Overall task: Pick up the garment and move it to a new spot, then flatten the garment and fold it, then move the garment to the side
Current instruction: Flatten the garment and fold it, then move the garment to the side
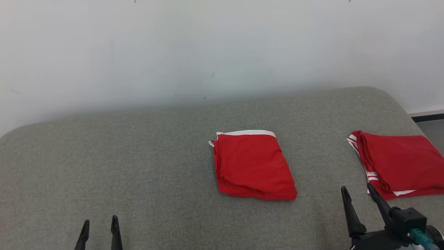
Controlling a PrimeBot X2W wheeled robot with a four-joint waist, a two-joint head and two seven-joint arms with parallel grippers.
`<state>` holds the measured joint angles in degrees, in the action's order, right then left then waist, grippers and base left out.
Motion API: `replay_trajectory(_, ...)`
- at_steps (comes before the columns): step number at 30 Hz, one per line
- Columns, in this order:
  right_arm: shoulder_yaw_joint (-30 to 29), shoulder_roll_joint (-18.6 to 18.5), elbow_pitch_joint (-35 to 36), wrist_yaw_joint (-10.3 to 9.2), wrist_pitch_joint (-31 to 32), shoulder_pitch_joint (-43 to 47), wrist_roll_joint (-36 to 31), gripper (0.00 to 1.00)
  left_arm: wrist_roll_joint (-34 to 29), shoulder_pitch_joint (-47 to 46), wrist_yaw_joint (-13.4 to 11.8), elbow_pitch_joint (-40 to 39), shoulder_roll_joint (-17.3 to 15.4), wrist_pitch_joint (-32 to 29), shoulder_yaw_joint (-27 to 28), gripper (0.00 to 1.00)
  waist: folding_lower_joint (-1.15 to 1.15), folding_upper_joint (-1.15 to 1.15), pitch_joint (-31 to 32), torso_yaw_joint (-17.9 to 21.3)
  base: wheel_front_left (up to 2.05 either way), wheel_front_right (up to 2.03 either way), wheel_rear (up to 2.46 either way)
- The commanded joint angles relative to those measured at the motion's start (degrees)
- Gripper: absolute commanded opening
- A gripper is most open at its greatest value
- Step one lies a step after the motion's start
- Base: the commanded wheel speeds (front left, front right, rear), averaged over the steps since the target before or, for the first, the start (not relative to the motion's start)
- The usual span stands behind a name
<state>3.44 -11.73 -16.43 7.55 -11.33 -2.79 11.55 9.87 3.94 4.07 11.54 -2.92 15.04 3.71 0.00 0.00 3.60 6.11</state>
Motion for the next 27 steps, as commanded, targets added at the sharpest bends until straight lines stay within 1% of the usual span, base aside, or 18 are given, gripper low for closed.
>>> replay_trajectory(1, 0.5, -0.6, -0.9, -0.17, -0.8, -0.9, 0.8, 1.0, -0.2, -0.8, 0.3, 0.6, 0.0, 0.2, 0.3, 1.0, 0.0, 0.0, 0.1, 0.1, 0.0, 0.0, 0.0)
replay_trajectory(5, 1.8, -1.2, -3.0, -0.17, -2.0, -1.8, 1.6, 1.0, -0.4, -0.5, 0.6, 1.8, 0.0, 0.2, 0.4, 1.0, 0.0, 0.0, 0.3, 0.1, 0.0, 0.0, 0.0)
replay_trajectory(10, 2.4, -1.1, -4.2, -0.17, -3.0, -2.3, 1.8, 1.0, -0.4, -0.1, 0.8, 2.3, 0.0, 0.2, 0.3, 1.0, 0.0, 0.0, 0.5, -0.1, 0.0, 0.0, 0.0)
replay_trajectory(16, 2.0, -0.2, -4.7, -0.17, -3.4, -3.1, 1.7, 1.0, -0.3, 0.2, 0.7, 2.2, 0.0, 0.2, 0.3, 1.0, 0.0, 0.0, 0.4, -0.3, 0.0, 0.0, 0.0)
replay_trajectory(27, 1.7, 0.2, -5.8, -0.17, -3.5, -3.7, 1.4, 1.0, -0.3, 0.0, 0.9, 2.7, 0.0, 0.2, -0.2, 1.0, 0.0, 0.0, 0.2, -1.1, 0.0, 0.0, 0.0)
